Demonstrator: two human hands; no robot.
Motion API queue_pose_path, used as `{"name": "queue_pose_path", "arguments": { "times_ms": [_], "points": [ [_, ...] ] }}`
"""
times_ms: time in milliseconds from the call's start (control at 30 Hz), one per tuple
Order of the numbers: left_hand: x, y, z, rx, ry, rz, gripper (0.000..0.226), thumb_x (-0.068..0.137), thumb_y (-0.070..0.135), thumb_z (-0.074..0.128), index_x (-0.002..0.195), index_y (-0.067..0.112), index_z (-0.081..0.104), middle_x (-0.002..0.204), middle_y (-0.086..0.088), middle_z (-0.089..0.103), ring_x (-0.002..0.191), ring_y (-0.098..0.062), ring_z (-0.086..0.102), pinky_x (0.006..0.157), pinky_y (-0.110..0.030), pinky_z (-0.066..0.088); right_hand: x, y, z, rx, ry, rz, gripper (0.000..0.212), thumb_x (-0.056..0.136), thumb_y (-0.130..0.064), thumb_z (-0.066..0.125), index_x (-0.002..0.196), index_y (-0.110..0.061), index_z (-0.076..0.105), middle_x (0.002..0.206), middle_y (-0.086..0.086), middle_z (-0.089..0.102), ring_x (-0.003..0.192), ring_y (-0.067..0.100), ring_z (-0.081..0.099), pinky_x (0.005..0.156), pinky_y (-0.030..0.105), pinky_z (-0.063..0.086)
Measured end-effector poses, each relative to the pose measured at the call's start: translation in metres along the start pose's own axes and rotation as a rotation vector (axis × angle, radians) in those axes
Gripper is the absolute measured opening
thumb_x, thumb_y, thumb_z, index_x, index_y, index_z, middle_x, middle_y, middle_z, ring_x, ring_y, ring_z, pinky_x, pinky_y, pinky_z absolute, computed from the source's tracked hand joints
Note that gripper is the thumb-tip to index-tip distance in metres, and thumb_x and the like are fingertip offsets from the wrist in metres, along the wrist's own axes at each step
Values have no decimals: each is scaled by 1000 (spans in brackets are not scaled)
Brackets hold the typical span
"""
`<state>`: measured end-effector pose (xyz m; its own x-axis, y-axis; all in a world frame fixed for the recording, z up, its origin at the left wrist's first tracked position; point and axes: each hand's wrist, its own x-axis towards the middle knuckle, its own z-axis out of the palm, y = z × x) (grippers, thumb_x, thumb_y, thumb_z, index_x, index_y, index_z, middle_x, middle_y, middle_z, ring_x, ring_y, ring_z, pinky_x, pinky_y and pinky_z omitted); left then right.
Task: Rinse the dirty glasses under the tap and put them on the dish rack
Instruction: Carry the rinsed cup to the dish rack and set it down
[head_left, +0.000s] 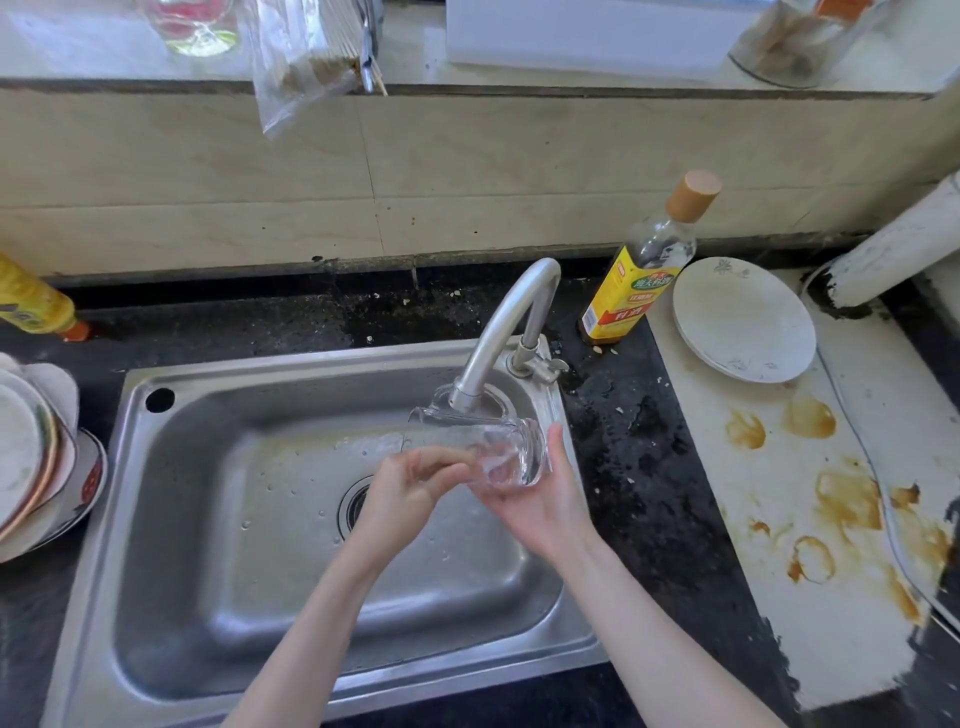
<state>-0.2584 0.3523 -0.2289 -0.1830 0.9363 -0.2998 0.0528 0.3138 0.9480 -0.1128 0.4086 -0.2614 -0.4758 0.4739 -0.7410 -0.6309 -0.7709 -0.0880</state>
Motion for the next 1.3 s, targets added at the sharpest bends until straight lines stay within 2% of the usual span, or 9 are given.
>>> {"name": "queue_pose_path", "arguments": {
  "times_ms": [133,300,433,533,633,767,1033,1200,1300],
  "points": [
    [-6,1,3,-168,60,-33,29,81,-2,62,72,23,72,73,7,73,74,0,66,69,-9,46,-4,9,4,-71,12,-142,69,73,-35,64,130,-6,41,125,22,50,120,36,51,104,45,40],
    [-12,-5,5,-274,65,-93,15,82,-1,61,83,11,69,73,5,73,76,2,66,68,-5,44,-8,14,13,-169,6,-156,22,81,-21,63,91,-4,54,84,9,64,80,21,59,81,34,48],
    [-15,-20,4,-418,53,-252,13,81,6,62,93,6,66,87,-5,74,89,-6,68,74,-11,43,-11,17,12,-333,75,-276,59,73,-17,74,122,-8,42,111,12,57,102,22,59,80,30,49],
    [-22,-28,7,-466,65,-322,14,77,7,65,91,3,65,84,-4,72,84,-11,65,66,-9,45,-16,19,9,-534,109,-374,49,81,-13,70,121,-13,43,118,9,57,108,20,57,93,33,45],
    [-31,-41,6,-403,42,-419,24,76,14,68,95,0,66,84,-5,68,86,-19,60,74,-20,45,-21,19,3,-783,139,-481,68,69,-22,82,126,-15,44,120,3,58,111,17,56,103,38,42],
    [-41,-55,6,-160,-19,-537,25,90,20,60,111,7,61,95,-4,71,86,-17,66,79,-27,48,-39,19,-3,-1096,166,-594,64,70,-18,82,121,-21,43,116,-6,55,107,6,53,92,21,39],
    [-54,-49,-12,956,-299,-57,55,96,34,43,146,22,24,148,-3,36,131,-20,40,105,-30,34,-74,16,-16,-1611,92,-698,76,64,-27,85,125,-23,41,115,-9,56,106,8,55,94,25,44],
    [-72,-26,-6,1116,-195,268,55,96,39,41,146,23,24,152,-4,26,138,-20,28,110,-30,25,-114,16,-25,-1575,85,-862,73,62,-30,86,117,-33,38,112,-11,56,105,9,57,93,31,47],
    [-91,-15,14,1151,-210,423,59,90,48,37,139,17,41,142,-11,44,128,-34,45,101,-45,38,-152,16,-43,-1474,117,-973,70,63,-27,86,116,-33,41,110,-13,56,105,8,57,92,29,48]
  ]
}}
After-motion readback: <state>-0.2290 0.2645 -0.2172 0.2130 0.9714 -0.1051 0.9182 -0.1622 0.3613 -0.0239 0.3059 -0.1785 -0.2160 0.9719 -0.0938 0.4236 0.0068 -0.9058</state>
